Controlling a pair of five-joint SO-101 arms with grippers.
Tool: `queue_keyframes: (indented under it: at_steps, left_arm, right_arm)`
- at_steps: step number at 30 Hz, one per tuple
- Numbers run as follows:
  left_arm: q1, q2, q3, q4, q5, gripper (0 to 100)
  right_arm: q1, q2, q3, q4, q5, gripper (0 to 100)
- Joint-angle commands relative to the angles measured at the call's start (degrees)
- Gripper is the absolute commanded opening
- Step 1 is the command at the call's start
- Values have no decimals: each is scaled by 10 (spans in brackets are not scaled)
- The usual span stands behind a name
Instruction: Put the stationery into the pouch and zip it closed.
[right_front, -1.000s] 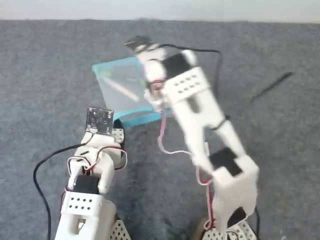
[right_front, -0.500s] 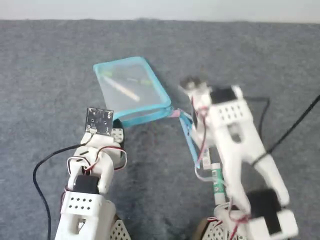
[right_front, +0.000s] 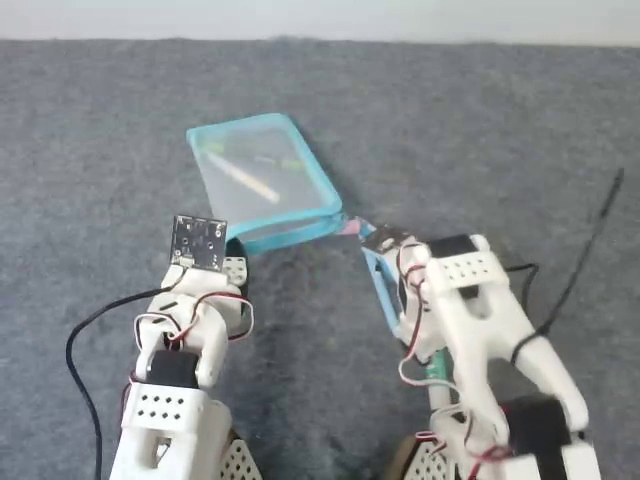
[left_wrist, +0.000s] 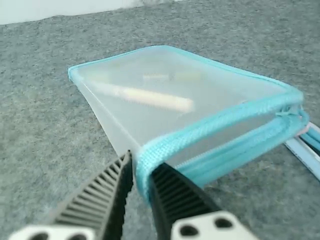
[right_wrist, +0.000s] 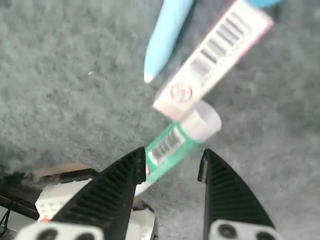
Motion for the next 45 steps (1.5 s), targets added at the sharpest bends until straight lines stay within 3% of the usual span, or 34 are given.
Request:
queue_keyframes:
  at_steps: [1, 5, 11, 19, 26, 30, 36, 45]
  left_arm:
    - [-5, -10, -8, -17, 1, 13]
    - [-5, -10, -8, -17, 1, 13]
    - [-4, -10, -8, -17, 1, 13]
    - [-4, -10, -8, -17, 1, 13]
    - [-3, -10, -8, -17, 1, 13]
    - [-3, -10, -8, -15, 1, 13]
    - [-4, -10, -8, -15, 1, 13]
    - [-4, -10, -8, -16, 1, 13]
  right_arm:
    - [7, 47, 0, -47, -2, 180]
    - [7, 99, -3, -97, -43, 170]
    - [29, 113, -23, -116, -67, 2]
    - [140, 109, -140, -102, -67, 7]
    - [159, 155, -320, -88, -113, 7]
    - [150, 232, -415, -91, -130, 24]
    - [144, 316, -481, -93, -128, 206]
    - [144, 262, -416, -95, -127, 197]
